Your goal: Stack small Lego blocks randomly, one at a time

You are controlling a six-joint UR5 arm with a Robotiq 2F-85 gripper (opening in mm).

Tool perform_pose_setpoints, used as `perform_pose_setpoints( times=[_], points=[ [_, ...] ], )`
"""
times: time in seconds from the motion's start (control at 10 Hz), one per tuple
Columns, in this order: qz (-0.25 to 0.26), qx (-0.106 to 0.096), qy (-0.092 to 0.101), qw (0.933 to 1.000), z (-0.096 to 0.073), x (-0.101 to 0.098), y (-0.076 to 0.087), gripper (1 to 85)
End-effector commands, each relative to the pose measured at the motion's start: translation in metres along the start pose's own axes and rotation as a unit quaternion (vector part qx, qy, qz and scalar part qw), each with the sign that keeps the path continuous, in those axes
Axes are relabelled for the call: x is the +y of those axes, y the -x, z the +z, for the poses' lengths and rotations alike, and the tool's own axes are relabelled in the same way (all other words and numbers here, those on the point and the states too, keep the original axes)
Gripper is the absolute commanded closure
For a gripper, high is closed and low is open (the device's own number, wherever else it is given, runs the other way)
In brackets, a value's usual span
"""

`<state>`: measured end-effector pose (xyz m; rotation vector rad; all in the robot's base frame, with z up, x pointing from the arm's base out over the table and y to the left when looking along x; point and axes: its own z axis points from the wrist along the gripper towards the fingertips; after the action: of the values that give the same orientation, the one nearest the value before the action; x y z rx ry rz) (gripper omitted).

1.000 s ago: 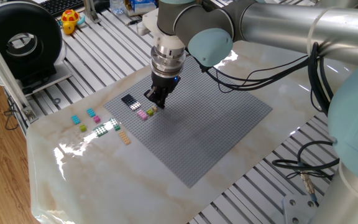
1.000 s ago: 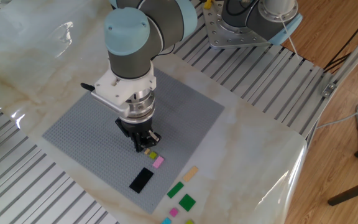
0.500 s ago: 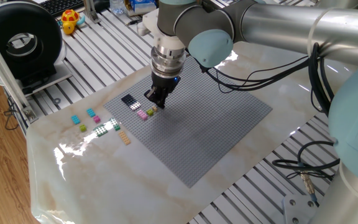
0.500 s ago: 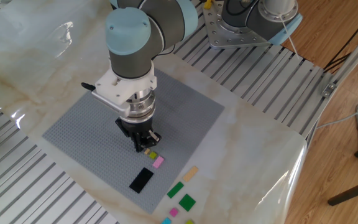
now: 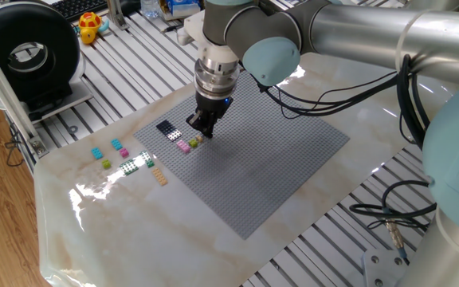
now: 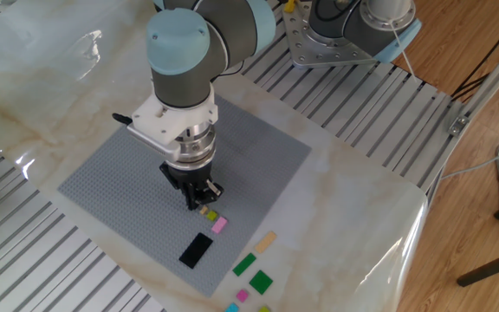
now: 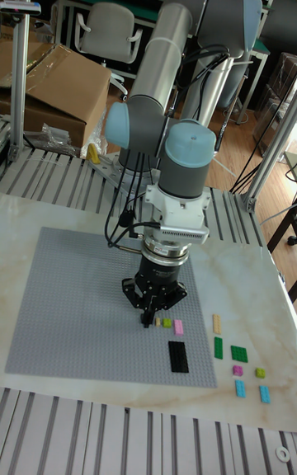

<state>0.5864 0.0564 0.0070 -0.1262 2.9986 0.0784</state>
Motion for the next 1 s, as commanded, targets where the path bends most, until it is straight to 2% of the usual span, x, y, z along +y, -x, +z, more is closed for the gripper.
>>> perform_pose_setpoints(
  times=[0.0, 0.9],
  points=[
    [0.008, -0.005, 0.009, 0.9999, 0.0006, 0.0019, 0.0034, 84.3],
    [0.004, -0.004, 0.016, 0.9999, 0.0018, 0.0013, 0.0019, 84.3]
  ],
)
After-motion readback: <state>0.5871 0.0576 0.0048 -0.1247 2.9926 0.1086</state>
